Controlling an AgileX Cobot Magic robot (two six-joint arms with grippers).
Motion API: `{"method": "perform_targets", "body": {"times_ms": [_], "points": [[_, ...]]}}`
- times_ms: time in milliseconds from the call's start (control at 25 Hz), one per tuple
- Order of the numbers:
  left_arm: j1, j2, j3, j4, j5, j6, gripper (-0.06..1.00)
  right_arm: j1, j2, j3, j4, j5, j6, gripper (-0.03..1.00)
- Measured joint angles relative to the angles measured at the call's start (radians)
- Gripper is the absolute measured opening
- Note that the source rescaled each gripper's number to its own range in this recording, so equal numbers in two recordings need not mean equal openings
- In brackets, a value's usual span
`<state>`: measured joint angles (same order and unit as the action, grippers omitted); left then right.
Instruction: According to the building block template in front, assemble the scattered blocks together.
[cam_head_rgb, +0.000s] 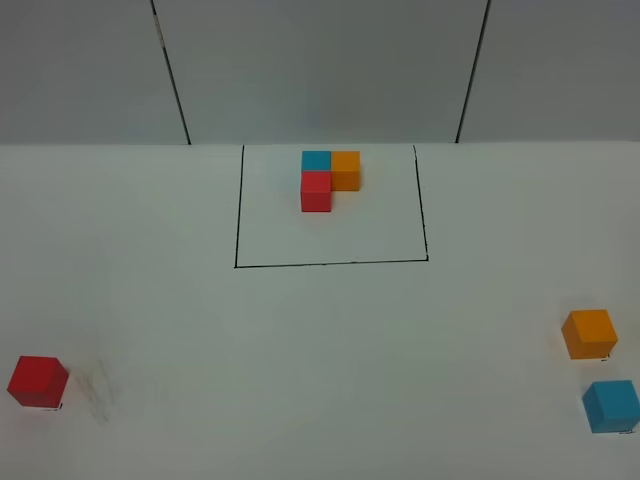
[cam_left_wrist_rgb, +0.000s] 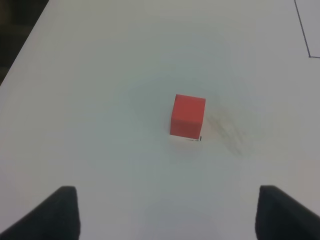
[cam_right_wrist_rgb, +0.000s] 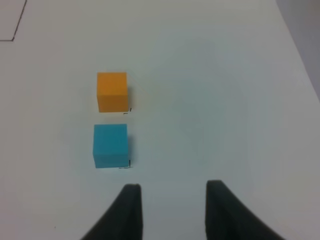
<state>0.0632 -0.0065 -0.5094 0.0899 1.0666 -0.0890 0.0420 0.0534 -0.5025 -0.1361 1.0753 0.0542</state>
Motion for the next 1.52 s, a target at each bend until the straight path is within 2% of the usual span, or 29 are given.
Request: {"method": "perform_targets", "body": {"times_ms": [680, 1040, 1360, 1520], "points": [[0.000, 0.008, 0.000, 0.000, 0.001, 0.000, 0.92, 0.000, 0.000, 0.000, 0.000, 0.000, 0.000, 0.00], [0.000, 0.159, -0.004, 0.000, 0.002, -0.022, 0.92, 0.000, 0.000, 0.000, 0.000, 0.000, 0.000, 0.00], [0.000, 0.324, -0.115, 0.003, -0.050, -0.050, 0.92, 0.000, 0.000, 0.000, 0.000, 0.000, 0.000, 0.00], [0.000, 0.442, -0.198, 0.057, -0.058, -0.047, 0.92, 0.000, 0.000, 0.000, 0.000, 0.000, 0.000, 0.00]]}}
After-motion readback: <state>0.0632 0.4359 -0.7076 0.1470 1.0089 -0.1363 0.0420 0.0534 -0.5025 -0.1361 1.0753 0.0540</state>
